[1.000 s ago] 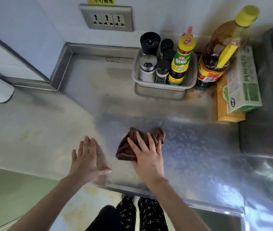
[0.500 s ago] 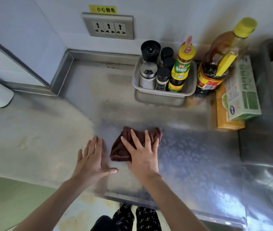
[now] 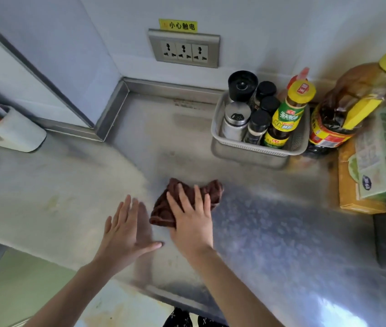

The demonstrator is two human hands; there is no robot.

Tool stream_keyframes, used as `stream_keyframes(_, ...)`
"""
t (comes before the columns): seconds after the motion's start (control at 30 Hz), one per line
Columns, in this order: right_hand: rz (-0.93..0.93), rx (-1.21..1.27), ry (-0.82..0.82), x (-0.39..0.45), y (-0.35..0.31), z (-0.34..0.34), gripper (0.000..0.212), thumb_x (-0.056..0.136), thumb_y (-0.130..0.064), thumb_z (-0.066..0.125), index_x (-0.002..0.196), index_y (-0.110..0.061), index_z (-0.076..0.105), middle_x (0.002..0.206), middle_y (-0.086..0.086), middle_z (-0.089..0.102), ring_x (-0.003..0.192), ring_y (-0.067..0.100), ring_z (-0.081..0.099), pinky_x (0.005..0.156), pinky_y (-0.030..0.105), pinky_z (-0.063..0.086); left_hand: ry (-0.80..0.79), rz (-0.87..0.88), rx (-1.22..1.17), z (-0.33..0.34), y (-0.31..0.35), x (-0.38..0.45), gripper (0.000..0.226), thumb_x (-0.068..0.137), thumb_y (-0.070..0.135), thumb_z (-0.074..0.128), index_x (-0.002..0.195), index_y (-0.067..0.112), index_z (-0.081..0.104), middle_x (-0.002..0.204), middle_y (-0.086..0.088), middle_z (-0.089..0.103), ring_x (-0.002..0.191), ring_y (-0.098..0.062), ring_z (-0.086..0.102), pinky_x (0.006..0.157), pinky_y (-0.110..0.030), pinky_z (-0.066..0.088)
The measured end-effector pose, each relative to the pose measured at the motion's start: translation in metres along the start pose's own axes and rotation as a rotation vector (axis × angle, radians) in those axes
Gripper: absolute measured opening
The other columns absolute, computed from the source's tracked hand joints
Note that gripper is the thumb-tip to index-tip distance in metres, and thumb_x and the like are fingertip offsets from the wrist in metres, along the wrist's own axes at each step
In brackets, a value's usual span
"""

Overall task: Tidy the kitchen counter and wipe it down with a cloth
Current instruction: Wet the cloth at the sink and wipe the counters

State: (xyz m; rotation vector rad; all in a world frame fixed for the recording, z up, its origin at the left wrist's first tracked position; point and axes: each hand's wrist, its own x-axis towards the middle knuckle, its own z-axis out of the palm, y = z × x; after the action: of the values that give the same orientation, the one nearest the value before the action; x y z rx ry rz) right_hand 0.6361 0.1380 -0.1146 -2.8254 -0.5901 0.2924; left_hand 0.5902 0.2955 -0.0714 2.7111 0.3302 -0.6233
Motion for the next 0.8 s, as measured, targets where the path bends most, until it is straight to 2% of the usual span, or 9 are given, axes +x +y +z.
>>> stream_keyframes(0.1,-0.218,-0.052,-0.061,0.039,0.01,-0.006,0.066,0.085,-0.039,0.051,0.145,-0.034,0.023,0.155,-0.003,0.022,0.142,0.036,0.015,0.115,0.048,0.0,0.04,-0.022,-0.067,-0.003,-0.008,-0.007,0.116,0.058,0.087,0.036,0.146,0.018,0.003,0.156,-0.001,-0.006,0.144,-0.017,-0.003,0.117,-0.042,0.009)
stream_keyframes(0.23,0.086,-0.047,-0.028,0.07,0.042,-0.026,0.065,0.093,-0.04,0.041,0.148,-0.035,0.007,0.158,-0.005,0.007,0.144,0.034,0.002,0.116,0.047,-0.004,0.089,-0.047,-0.136,-0.009,-0.023,-0.003,0.085,0.081,0.064,0.041,0.146,0.021,0.007,0.156,0.003,-0.006,0.144,-0.015,-0.004,0.117,-0.038,0.007)
stream_keyframes(0.3,0.165,-0.025,-0.029,0.063,0.025,-0.023,0.068,0.089,-0.039,0.05,0.147,-0.033,0.016,0.156,-0.004,0.017,0.143,0.037,0.01,0.116,0.049,0.002,0.093,-0.035,-0.141,-0.012,-0.029,0.003,0.077,0.087,0.057,0.04,0.146,0.023,0.004,0.156,0.005,-0.009,0.144,-0.013,-0.006,0.117,-0.036,0.005)
stream_keyframes(0.4,-0.071,-0.066,-0.036,0.036,-0.01,-0.001,0.074,0.062,-0.038,0.071,0.133,-0.031,0.05,0.137,-0.003,0.052,0.126,0.038,0.045,0.11,0.051,0.025,0.077,0.003,-0.113,-0.02,-0.042,0.019,0.081,0.086,0.053,0.046,0.146,0.023,0.0,0.155,0.006,-0.011,0.144,-0.013,-0.006,0.117,-0.036,0.006)
stream_keyframes(0.47,-0.195,-0.113,-0.083,0.039,-0.013,0.004,0.078,0.055,-0.041,0.073,0.13,-0.033,0.053,0.132,-0.005,0.057,0.119,0.035,0.052,0.108,0.051,0.03,0.073,0.036,-0.099,-0.03,-0.053,0.036,0.091,0.08,0.056,0.054,0.146,0.022,0.001,0.156,0.005,-0.011,0.144,-0.013,-0.005,0.118,-0.037,0.009)
stream_keyframes(0.57,-0.1,-0.169,-0.051,0.089,-0.002,-0.001,0.085,0.053,-0.044,0.078,0.133,-0.033,0.049,0.134,-0.003,0.055,0.116,0.035,0.055,0.103,0.052,0.038,0.053,0.085,-0.065,-0.05,-0.064,0.068,0.112,0.061,0.078,0.043,0.146,0.02,0.001,0.155,0.005,-0.012,0.144,-0.012,-0.004,0.117,-0.036,0.011)
stream_keyframes(0.63,0.009,-0.148,-0.012,0.133,0.002,-0.016,0.081,0.069,-0.045,0.07,0.141,-0.034,0.036,0.145,-0.001,0.042,0.127,0.038,0.043,0.108,0.053,0.027,0.052,0.137,-0.025,-0.059,-0.066,0.089,0.115,0.053,0.082,0.025,0.146,0.02,-0.002,0.155,0.005,-0.013,0.143,-0.012,-0.006,0.116,-0.034,0.008)
stream_keyframes(0.7,0.101,-0.104,-0.026,0.173,0.006,-0.027,0.074,0.089,-0.045,0.049,0.148,-0.036,0.006,0.157,-0.001,0.014,0.14,0.039,0.015,0.114,0.053,0.006,0.024,0.191,0.013,-0.065,-0.065,0.11,0.117,0.051,0.083,0.023,0.145,0.02,-0.009,0.154,0.004,-0.017,0.141,-0.01,-0.014,0.116,-0.034,0.004)
stream_keyframes(0.8,0.201,-0.102,0.009,0.181,-0.005,-0.028,0.085,0.088,-0.043,0.05,0.147,-0.03,-0.009,0.157,0.0,0.014,0.14,0.039,0.015,0.114,0.053,0.007,-0.027,0.243,0.095,-0.073,-0.061,0.134,0.121,0.061,0.079,0.046,0.142,0.017,-0.02,0.149,0.005,-0.028,0.137,-0.011,-0.024,0.115,-0.035,-0.002)
